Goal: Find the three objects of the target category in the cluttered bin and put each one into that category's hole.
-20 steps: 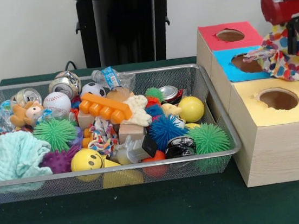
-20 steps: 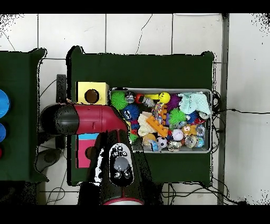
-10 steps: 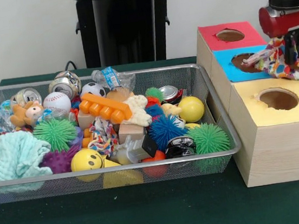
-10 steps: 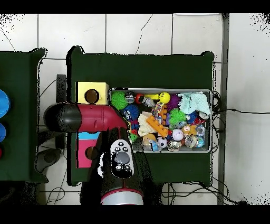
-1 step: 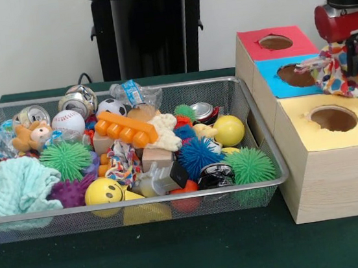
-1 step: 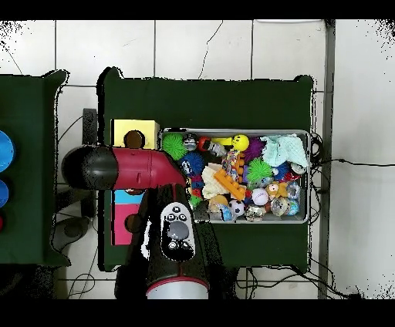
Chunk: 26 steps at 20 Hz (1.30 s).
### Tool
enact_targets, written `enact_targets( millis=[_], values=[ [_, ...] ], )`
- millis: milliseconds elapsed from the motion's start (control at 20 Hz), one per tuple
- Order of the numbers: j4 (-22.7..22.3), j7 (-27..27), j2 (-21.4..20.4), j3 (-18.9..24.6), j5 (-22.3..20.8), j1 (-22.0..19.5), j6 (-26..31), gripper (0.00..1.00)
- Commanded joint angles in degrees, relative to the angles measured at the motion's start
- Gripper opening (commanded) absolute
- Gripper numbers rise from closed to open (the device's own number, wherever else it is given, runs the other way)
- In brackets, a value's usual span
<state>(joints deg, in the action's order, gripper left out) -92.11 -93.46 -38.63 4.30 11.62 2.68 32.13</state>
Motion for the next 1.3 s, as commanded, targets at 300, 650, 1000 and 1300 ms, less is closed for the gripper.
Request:
enact_targets(
  millis=[300, 650, 1000, 1300],
  values=[
    [2.9, -14.8, -0.4, -1.1, 3.3, 0.6, 9.6, 0.00],
    [2.1, -13.3, 0.5, -0.6, 3.7, 0.1, 6.9, 0.00],
    [-1.9, -5.6, 1.7, 3.5, 2.6, -5.2, 0.7, 0.00],
    [-1.9, -5.8, 2.1, 4.8, 2.3, -6.3, 0.7, 0.00]
  ],
)
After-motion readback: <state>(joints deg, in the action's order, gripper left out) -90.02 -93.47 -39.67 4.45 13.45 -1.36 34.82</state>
